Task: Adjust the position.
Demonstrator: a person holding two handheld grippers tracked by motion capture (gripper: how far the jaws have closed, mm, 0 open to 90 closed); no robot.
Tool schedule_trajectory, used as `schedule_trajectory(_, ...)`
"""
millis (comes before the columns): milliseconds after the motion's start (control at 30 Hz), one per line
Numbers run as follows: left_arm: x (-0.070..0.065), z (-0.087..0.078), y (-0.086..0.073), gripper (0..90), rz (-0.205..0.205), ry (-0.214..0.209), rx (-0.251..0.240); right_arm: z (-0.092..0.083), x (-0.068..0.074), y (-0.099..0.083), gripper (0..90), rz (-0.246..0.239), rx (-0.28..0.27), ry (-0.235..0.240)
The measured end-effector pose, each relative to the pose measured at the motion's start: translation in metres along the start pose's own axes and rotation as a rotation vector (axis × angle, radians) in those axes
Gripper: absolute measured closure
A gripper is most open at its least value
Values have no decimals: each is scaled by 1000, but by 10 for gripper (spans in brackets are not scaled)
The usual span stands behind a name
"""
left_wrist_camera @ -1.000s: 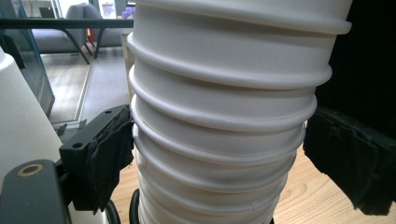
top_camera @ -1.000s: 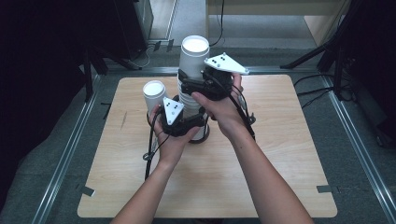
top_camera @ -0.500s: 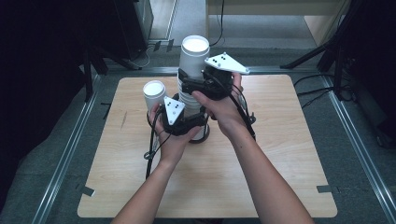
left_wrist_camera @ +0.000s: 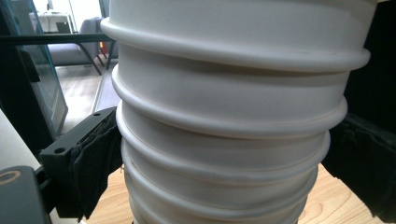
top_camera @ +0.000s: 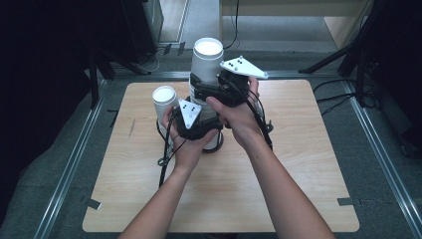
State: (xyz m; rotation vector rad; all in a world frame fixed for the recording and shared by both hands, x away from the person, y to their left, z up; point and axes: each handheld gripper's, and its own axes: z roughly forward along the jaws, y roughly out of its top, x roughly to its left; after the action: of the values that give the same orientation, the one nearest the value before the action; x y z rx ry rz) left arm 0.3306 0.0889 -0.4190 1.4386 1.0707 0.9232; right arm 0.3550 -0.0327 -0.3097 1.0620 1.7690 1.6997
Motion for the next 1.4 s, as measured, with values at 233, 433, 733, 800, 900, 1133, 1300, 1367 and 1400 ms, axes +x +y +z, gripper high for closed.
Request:
schedule_trajectory(233,0,-1,0,35,-3,1,0,-1,3,1,132,-24,-19,-17)
schedule_trajectory(433,0,-1,0,37,-6,0,-2,-3,5,5,146,-39,-39,-26)
schedule_trajectory(733,0,-1,0,38,-4,0,-2,1,3,-6,96,-26,7,-20)
schedule_trajectory(800,0,-1,0,38,-6,0,-3,3,1,-9,92,-26,19,-22)
schedule_trajectory(900,0,-1,0,38,-7,-3,-2,3,1,-9,108,-21,14,-17)
schedule_trajectory(1133,0,-1,-1,38,-10,-4,-6,-1,4,-4,132,-38,-27,-30)
schedule_trajectory(1300,0,-1,-1,38,-12,-4,-8,-3,6,-1,146,-57,-43,-37)
schedule_trajectory(1367,0,-1,-1,38,-10,-5,-6,-4,6,1,150,-58,-54,-40)
schedule_trajectory(1400,0,-1,-1,38,-10,-5,-6,-4,7,2,150,-52,-58,-39)
